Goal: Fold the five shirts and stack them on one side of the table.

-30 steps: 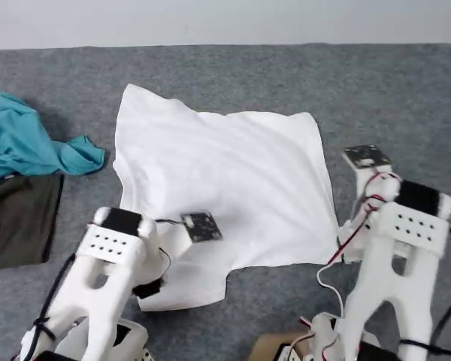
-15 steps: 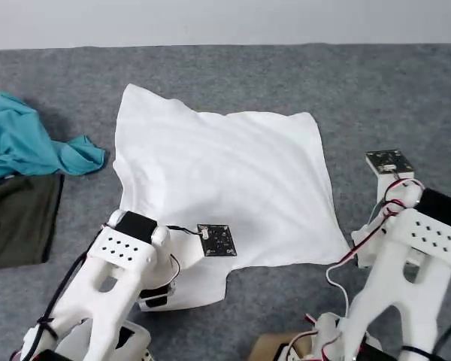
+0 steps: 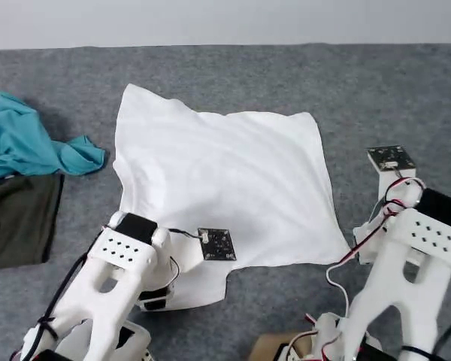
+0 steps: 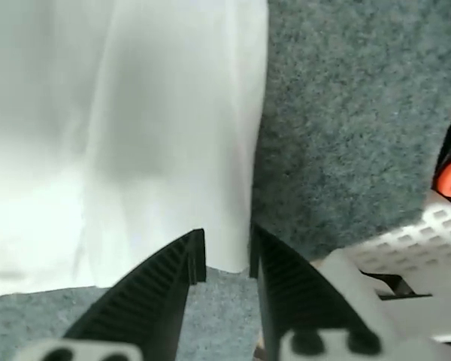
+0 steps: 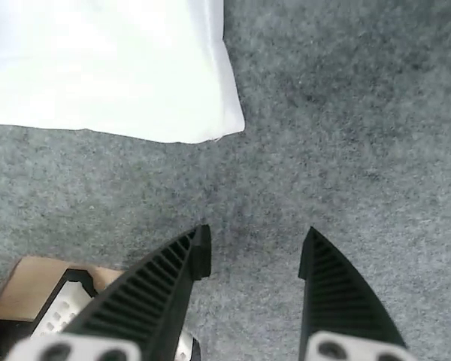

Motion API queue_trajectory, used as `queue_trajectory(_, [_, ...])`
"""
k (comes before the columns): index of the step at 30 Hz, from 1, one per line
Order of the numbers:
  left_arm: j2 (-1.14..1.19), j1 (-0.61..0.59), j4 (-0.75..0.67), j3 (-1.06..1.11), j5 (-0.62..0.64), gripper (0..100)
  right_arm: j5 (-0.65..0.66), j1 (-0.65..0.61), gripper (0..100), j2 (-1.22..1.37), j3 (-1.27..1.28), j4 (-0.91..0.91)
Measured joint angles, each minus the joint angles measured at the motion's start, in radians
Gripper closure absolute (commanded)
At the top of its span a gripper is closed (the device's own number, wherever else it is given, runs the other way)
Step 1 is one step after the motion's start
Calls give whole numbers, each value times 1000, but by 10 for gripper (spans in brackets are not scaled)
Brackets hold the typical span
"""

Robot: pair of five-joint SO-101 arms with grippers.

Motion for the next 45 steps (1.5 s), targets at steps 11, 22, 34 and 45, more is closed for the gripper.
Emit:
queue_trajectory(11, [0, 0, -31, 21, 0, 856, 0, 0, 792, 0, 0, -8])
queue_trajectory(22, [0, -2, -121, 63, 121, 822, 0, 0, 791, 0, 0, -8])
queue_trajectory(34, [0, -2, -295, 180, 127, 827, 0, 0, 791, 0, 0, -8])
queue_trajectory(45, [0, -25, -387, 239, 138, 963, 0, 0, 792, 0, 0, -20])
